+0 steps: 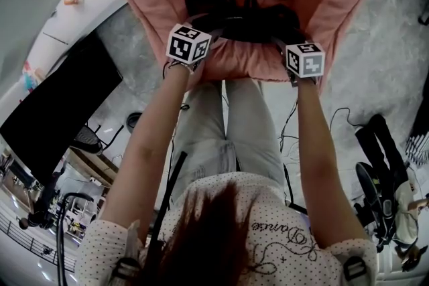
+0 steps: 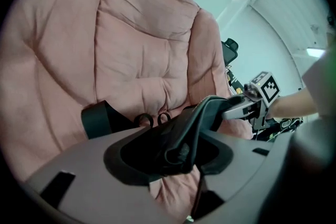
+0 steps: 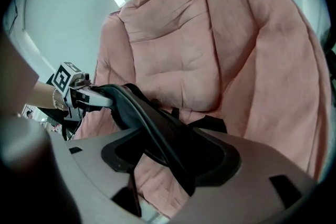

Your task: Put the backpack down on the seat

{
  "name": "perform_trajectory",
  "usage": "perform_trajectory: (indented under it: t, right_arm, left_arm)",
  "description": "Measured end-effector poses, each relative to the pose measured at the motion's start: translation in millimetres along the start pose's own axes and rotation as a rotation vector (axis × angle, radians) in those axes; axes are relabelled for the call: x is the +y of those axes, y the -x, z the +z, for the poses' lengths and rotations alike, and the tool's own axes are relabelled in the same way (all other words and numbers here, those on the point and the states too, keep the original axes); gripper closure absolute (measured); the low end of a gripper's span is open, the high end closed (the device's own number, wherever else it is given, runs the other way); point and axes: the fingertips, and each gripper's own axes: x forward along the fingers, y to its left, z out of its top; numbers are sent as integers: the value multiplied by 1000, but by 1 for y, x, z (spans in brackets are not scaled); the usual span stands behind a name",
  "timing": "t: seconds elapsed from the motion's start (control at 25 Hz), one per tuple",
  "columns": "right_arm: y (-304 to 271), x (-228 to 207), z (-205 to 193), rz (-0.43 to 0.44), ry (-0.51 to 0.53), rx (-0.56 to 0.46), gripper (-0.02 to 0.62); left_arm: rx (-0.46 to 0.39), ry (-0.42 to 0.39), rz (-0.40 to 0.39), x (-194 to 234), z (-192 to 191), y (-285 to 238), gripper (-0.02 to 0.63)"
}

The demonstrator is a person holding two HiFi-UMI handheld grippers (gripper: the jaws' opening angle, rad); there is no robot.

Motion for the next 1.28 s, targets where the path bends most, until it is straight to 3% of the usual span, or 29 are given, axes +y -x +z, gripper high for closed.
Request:
perform_trajectory:
  t: [0.2, 0.4, 0.64, 1.04, 1.2, 1.28]
  right_arm:
    - [4, 13, 2, 42, -34, -1, 197]
    - [12, 25, 13, 43, -39, -38, 170]
    - [41, 18, 30, -1, -29, -115, 170]
    - [85, 60, 74, -4, 15, -259, 180]
    - [105, 74, 78, -39, 25, -327, 221]
    - [120, 83, 80, -45, 31, -362, 314]
  left_arm:
    - [-12, 9, 4, -1, 2, 14, 370]
    - [-35, -18, -3, -1, 8, 30, 347]
    - [-58, -54, -22, -14, 22, 38, 337]
    - [-79, -92, -33, -17, 29, 70, 337]
    - [-140, -117, -39, -29, 37, 93, 340]
    - [-167, -128, -64, -41, 42, 107, 384]
